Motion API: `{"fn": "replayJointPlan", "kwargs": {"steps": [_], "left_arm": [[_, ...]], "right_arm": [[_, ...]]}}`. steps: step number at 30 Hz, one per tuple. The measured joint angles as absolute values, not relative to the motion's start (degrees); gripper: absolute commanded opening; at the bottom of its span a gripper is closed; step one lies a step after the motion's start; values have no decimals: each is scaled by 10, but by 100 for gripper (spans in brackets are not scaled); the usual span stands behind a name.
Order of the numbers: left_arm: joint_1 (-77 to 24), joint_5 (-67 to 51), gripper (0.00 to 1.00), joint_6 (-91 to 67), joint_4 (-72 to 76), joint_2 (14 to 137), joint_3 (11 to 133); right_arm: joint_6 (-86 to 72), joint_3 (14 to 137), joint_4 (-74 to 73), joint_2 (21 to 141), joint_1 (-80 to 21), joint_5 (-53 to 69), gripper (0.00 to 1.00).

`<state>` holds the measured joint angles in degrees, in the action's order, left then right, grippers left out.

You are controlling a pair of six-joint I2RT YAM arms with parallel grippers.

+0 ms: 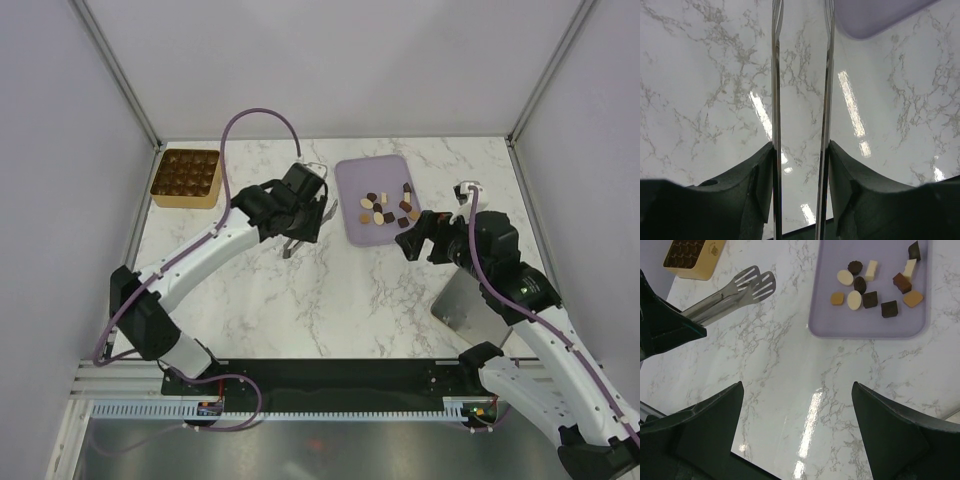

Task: Pack the chocolate

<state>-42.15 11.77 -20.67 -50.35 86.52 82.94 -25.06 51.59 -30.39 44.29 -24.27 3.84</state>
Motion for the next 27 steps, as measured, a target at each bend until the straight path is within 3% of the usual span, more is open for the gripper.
{"fn": "replayJointPlan", "kwargs": {"steps": [13, 27], "left_arm": [[-478, 140, 56, -174, -470, 1054, 954], [-494, 142, 57, -164, -447, 1138, 979]], "right_arm": [[-241, 518, -319, 437, -243, -11, 98], [-232, 518, -322, 429, -243, -30, 97]]}}
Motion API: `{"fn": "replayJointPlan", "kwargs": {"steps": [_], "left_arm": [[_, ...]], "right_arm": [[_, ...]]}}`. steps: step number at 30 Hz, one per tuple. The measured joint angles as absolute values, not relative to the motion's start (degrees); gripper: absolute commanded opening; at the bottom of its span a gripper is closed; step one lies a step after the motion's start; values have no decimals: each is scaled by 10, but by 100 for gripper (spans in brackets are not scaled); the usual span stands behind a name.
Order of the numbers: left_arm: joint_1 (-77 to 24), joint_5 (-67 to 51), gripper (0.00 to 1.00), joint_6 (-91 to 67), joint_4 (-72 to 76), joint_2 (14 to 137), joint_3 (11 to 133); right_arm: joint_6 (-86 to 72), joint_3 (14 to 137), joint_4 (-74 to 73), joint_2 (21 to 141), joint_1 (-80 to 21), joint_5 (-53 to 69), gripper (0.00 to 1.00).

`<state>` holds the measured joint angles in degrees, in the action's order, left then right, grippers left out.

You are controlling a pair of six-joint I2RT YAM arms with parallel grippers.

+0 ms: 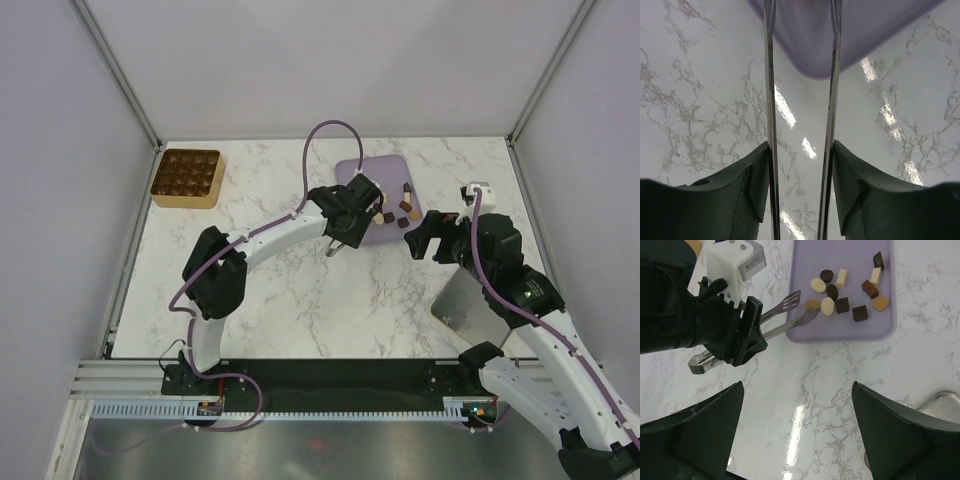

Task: Pack the chocolate

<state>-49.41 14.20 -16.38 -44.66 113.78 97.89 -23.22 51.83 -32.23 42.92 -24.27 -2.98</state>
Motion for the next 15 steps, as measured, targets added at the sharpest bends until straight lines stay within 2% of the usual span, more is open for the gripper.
{"fn": "replayJointPlan", "kwargs": {"steps": [15], "left_arm": [[-495, 145, 52, -164, -442, 1156, 979]], "right_arm": [[-227, 518, -329, 423, -243, -36, 98]]}}
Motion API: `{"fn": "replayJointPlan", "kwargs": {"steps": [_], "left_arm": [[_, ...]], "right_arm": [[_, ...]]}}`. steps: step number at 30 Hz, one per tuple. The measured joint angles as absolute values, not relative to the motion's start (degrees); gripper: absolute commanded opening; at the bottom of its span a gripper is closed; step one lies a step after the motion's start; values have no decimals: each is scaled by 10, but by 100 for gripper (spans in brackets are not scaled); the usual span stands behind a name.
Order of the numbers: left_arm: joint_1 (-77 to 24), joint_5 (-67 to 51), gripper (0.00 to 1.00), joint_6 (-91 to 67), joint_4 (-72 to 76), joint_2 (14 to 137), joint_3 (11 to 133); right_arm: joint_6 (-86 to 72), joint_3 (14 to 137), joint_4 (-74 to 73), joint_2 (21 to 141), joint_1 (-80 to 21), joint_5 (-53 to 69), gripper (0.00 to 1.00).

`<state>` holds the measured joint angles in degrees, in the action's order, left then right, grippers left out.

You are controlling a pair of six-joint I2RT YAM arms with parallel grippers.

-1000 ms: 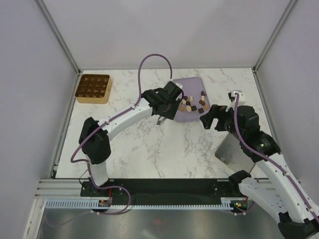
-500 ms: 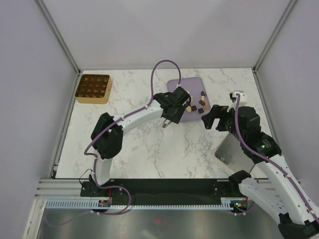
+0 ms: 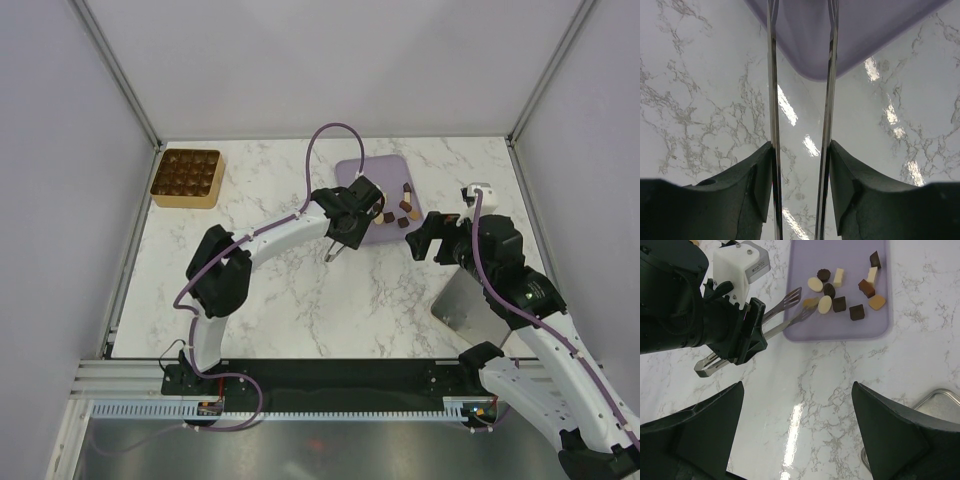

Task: Pack the chocolate

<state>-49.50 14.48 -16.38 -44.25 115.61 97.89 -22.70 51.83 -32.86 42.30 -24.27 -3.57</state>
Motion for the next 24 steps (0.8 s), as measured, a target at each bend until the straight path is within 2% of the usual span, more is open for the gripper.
{"fn": "replayJointPlan", "kwargs": {"steps": [24], "left_arm": [[-495, 121, 44, -164, -446, 1157, 989]], "right_arm": [[-227, 518, -335, 415, -243, -40, 98]]}}
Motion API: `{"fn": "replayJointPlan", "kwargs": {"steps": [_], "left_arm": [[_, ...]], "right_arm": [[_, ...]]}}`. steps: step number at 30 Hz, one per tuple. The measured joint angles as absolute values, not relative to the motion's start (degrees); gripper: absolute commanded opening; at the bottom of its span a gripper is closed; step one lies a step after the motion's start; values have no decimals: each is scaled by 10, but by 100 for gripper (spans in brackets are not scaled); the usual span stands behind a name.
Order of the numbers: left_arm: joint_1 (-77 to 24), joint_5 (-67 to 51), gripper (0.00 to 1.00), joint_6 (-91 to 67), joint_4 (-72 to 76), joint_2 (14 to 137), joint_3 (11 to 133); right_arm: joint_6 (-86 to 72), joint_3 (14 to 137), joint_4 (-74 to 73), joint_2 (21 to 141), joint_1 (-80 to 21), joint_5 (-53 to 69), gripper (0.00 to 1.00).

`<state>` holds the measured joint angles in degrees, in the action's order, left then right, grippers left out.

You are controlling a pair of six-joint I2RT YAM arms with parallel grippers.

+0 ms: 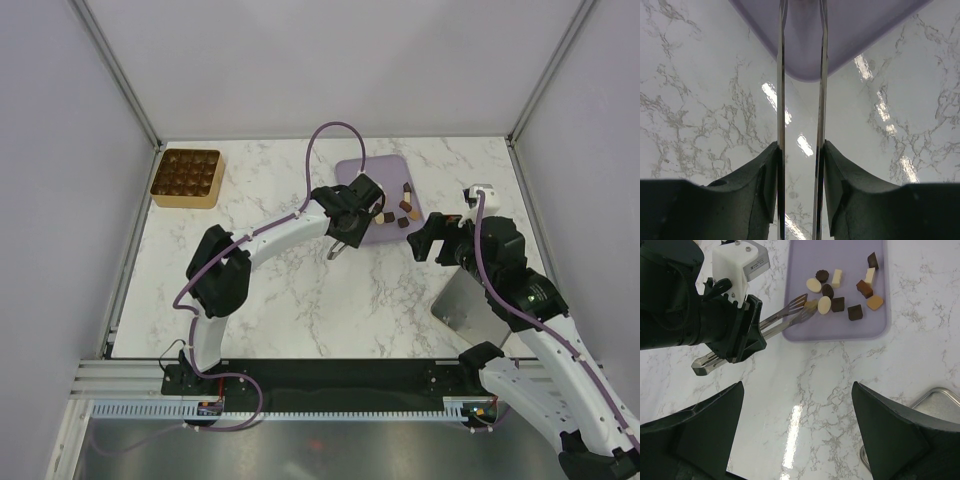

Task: Pack the chocolate

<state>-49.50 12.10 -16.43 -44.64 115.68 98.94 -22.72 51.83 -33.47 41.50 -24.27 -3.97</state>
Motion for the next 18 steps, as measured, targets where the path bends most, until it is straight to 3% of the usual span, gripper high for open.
{"fn": "replayJointPlan", "kwargs": {"steps": [18], "left_arm": [[-495, 134, 39, -164, -472, 1155, 1010]], "right_arm": [[-227, 519, -335, 414, -243, -39, 97]]}}
